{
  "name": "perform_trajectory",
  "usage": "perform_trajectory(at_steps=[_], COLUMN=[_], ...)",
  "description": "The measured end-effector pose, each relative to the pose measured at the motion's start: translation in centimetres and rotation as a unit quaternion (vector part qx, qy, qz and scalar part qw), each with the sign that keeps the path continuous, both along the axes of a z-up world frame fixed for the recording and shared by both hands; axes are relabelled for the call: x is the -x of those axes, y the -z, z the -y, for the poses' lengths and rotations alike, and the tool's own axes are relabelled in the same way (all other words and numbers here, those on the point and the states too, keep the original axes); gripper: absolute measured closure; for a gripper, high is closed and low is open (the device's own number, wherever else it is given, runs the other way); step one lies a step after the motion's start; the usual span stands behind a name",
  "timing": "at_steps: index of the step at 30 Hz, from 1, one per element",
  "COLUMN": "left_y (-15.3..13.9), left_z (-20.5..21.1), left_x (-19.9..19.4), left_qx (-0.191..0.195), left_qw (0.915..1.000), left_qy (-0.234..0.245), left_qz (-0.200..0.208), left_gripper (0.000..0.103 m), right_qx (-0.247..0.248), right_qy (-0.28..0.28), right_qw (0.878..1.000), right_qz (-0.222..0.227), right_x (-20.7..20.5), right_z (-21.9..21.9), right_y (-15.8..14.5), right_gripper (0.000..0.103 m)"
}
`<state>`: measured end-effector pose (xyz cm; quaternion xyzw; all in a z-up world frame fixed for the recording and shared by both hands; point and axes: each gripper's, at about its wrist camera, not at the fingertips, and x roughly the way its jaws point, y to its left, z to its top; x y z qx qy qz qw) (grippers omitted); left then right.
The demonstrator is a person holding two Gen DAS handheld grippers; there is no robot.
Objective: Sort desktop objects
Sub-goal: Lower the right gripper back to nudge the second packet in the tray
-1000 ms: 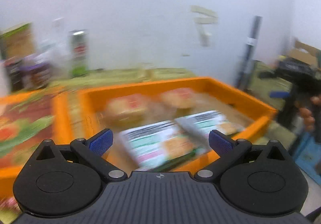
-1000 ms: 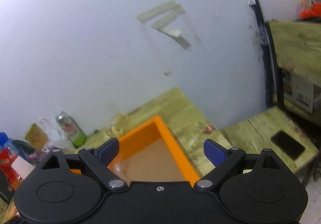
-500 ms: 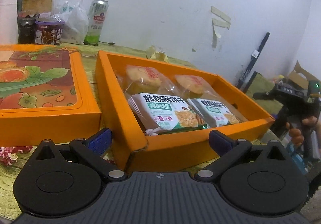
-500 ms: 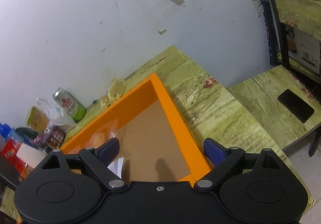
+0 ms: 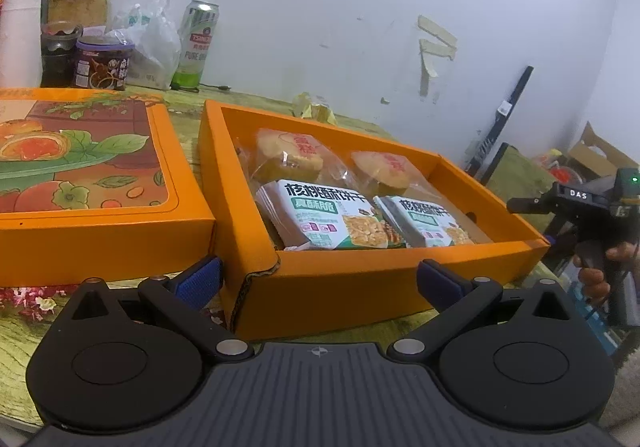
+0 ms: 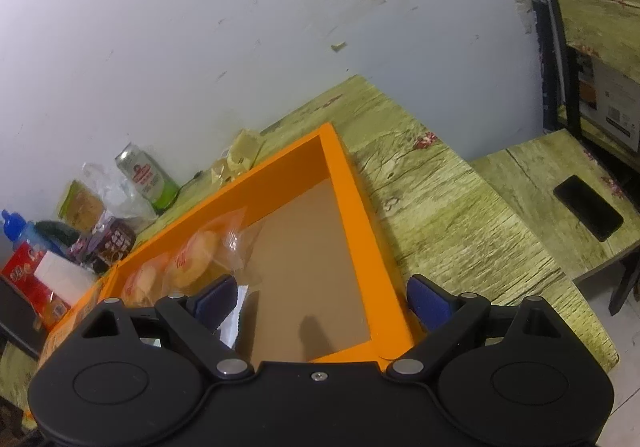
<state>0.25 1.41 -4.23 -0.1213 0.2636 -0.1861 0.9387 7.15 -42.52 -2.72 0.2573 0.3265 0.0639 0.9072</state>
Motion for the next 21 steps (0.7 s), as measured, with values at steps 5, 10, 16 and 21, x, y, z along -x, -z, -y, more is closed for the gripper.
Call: perform_trajectory(at_steps=[5, 10, 16, 21], left_y=[-2.3, -4.6, -3.3, -3.1], left_z=[-0.6, 1.4, 6.0, 5.2], left_x=[0.3, -1.7, -6.2, -5.7], left_qx=[0.000, 0.023, -0.039, -0.021], left_qw=[0.9994, 0.9960, 0.9958, 0.9966], left_qy=[-0.015, 0.059, 0.082, 0.078], left_qz=[0.030, 0.063, -0.014, -0.019], left_gripper=[0.000, 0.000, 0.000, 0.000], right_qx=[-0.005, 0.004, 0.106, 0.191], right_qy=[0.011, -0.091, -0.267, -0.392], right_qw=[1.000, 0.995, 0.958, 0.900], right_qz=[0.026, 0.031, 0.010, 0.013], right_x=[0.0, -2.5, -5.9, -7.3], right_z=[1.2, -2.2, -11.2, -17.7], right_y=[-2.3, -5.0, -5.8, -5.8], right_gripper=[0.013, 0.013, 0.015, 0.018])
